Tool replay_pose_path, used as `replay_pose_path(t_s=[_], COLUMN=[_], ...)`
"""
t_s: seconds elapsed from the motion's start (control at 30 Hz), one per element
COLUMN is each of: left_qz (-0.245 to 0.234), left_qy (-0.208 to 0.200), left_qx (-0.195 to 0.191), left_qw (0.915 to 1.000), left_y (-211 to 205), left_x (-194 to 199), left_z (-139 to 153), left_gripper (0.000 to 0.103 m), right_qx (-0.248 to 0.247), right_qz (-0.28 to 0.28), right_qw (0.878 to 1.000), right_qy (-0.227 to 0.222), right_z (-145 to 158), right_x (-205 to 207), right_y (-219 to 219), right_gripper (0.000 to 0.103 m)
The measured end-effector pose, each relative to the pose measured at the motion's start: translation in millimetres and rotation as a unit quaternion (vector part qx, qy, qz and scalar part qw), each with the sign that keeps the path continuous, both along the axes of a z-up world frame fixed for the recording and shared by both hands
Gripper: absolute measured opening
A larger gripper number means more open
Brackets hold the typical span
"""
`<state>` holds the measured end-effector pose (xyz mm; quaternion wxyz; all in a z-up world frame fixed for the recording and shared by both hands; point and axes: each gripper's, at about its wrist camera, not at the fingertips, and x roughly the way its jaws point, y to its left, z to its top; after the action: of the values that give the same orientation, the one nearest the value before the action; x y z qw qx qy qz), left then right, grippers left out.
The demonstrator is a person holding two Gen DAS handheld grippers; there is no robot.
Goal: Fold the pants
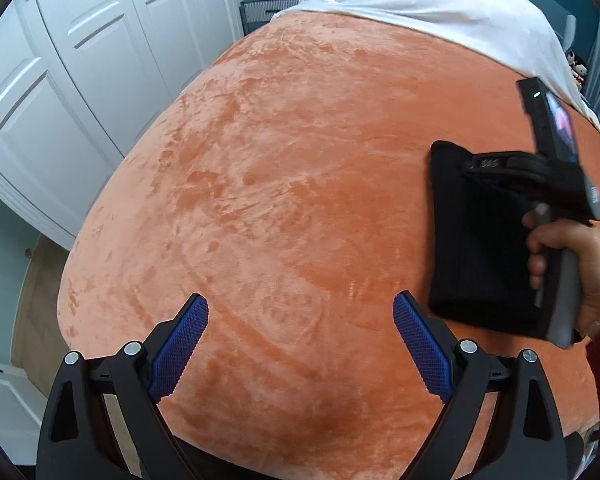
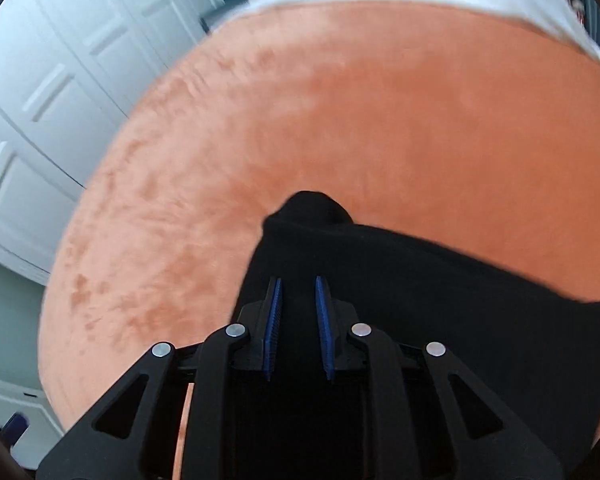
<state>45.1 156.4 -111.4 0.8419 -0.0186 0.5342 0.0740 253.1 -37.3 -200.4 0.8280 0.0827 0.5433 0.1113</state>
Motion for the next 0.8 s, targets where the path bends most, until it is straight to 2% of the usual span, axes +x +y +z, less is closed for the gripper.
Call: replay_pose_path(t_s=[0.07, 0.13, 0.2, 0.23, 0.27, 0.3, 0.43, 0.5, 0.57, 0.7, 0.77, 0.8], left_qz=[0.003, 0.005, 0.005, 0.005, 0.004, 0.004, 0.001, -0.006, -0.012, -0.030, -0.036, -0.040], left_qy=[0.010, 0.015, 0.016, 0.017, 0.019, 0.021, 0.010, 0.003, 0.002, -0.001, -0.001, -0.001], left_qx=[-0.001, -0.001, -0.005, -0.006, -0.005, -0.003, 0.031, 0.047, 0.054, 0.053, 0.056, 0.055], left_qw=[0.9999, 0.9999, 0.9999, 0.9998, 0.9998, 0.9998, 0.9995, 0.9989, 0.9985, 0.9981, 0.9978, 0.9977], left_y=[5.2, 9.1, 10.8, 10.9, 10.2, 9.3, 2.7, -2.4, -7.3, -22.8, -32.0, -37.1], left_x=[4.5, 7.4, 9.2, 10.3, 11.0, 11.7, 8.9, 6.9, 6.6, 4.4, 3.4, 3.0], left_z=[-5.4, -10.9, -14.5, -16.8, -18.1, -19.0, -14.0, -12.0, -11.2, -8.1, -7.6, -7.5], left_gripper=[0.092, 0.092, 0.092, 0.092, 0.092, 0.092, 0.092, 0.092, 0.092, 0.092, 0.092, 0.092], right_qx=[-0.012, 0.007, 0.008, -0.016, -0.032, -0.040, -0.017, -0.044, -0.071, -0.072, -0.055, -0.053], right_qz=[0.004, -0.007, -0.021, -0.007, 0.008, 0.015, -0.012, -0.040, -0.077, -0.142, -0.136, -0.129], right_qw=[1.000, 0.999, 0.999, 1.000, 0.999, 0.999, 0.996, 0.994, 0.990, 0.986, 0.989, 0.989], right_qy=[-0.018, -0.048, -0.044, -0.016, -0.014, -0.029, -0.082, -0.096, -0.095, -0.049, -0.032, -0.041], right_z=[22.8, 42.8, 36.9, 15.0, 2.1, 4.6, 52.7, 60.1, 54.4, 26.4, 0.7, 0.6], right_x=[2.0, -5.3, -6.8, -2.9, 1.1, -1.2, -25.3, -45.0, -75.9, -127.2, -147.6, -154.1], right_y=[4.1, -1.1, -4.8, 0.3, 8.5, 9.2, -14.7, -36.3, -73.2, -137.8, -158.5, -158.5], right_gripper=[0.017, 0.017, 0.017, 0.017, 0.016, 0.016, 0.017, 0.018, 0.019, 0.020, 0.015, 0.014])
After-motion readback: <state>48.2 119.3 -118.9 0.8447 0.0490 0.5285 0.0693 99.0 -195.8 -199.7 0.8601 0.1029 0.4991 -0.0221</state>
